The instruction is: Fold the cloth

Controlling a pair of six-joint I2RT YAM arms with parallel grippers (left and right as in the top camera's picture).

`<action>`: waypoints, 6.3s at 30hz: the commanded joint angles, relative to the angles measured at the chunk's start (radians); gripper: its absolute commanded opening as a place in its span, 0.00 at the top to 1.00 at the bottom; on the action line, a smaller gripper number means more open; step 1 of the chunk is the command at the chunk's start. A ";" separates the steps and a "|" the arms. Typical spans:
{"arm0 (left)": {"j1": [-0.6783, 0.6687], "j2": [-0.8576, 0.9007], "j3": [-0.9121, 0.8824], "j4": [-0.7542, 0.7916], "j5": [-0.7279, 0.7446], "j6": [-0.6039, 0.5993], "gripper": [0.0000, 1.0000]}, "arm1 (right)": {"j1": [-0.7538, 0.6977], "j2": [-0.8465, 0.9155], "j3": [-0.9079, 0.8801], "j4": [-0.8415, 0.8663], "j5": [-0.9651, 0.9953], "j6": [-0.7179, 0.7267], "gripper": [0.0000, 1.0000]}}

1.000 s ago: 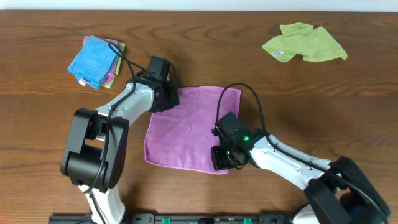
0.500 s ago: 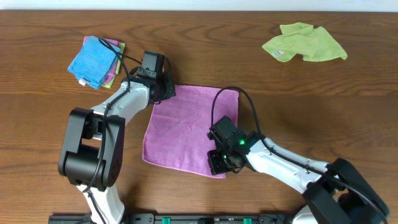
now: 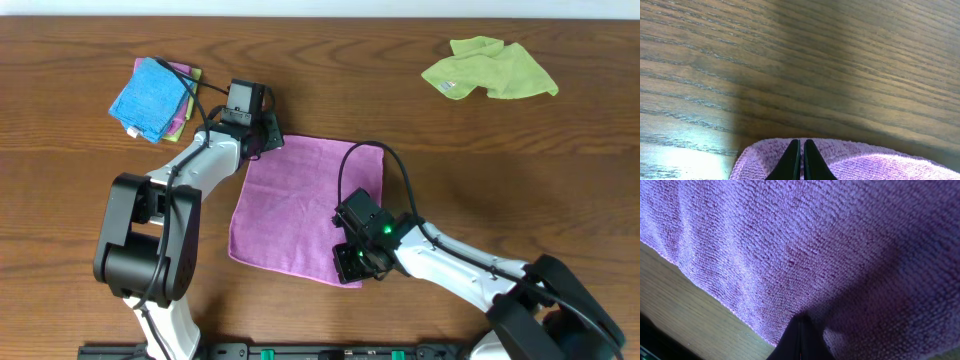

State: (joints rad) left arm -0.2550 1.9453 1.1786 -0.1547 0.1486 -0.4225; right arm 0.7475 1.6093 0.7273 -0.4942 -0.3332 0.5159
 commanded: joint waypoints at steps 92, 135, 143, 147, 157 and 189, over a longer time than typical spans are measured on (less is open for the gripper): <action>0.187 -0.545 -0.571 -0.496 0.204 0.108 0.56 | -0.188 -0.590 -0.220 -0.223 -0.065 0.209 0.57; 0.187 -0.490 -0.571 -0.491 0.211 0.053 0.94 | -0.181 -0.370 -0.240 -0.072 -0.098 0.247 0.54; 0.187 -0.490 -0.571 -0.506 0.212 0.040 0.94 | -0.148 -0.275 -0.240 -0.013 -0.120 0.258 0.56; 0.187 -0.490 -0.571 -0.517 0.212 0.036 0.94 | -0.132 -0.248 -0.240 0.040 -0.120 0.278 0.56; 0.187 -0.490 -0.571 -0.525 0.216 0.032 0.94 | -0.111 -0.216 -0.240 0.079 -0.116 0.292 0.78; 0.187 -1.073 -0.567 -0.705 0.394 0.009 0.94 | -0.172 -0.645 -0.085 -0.342 0.043 0.248 0.98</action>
State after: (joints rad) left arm -0.0727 0.9009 0.6136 -0.8753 0.5339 -0.3950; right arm 0.5808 0.9810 0.6228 -0.8417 -0.3519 0.7513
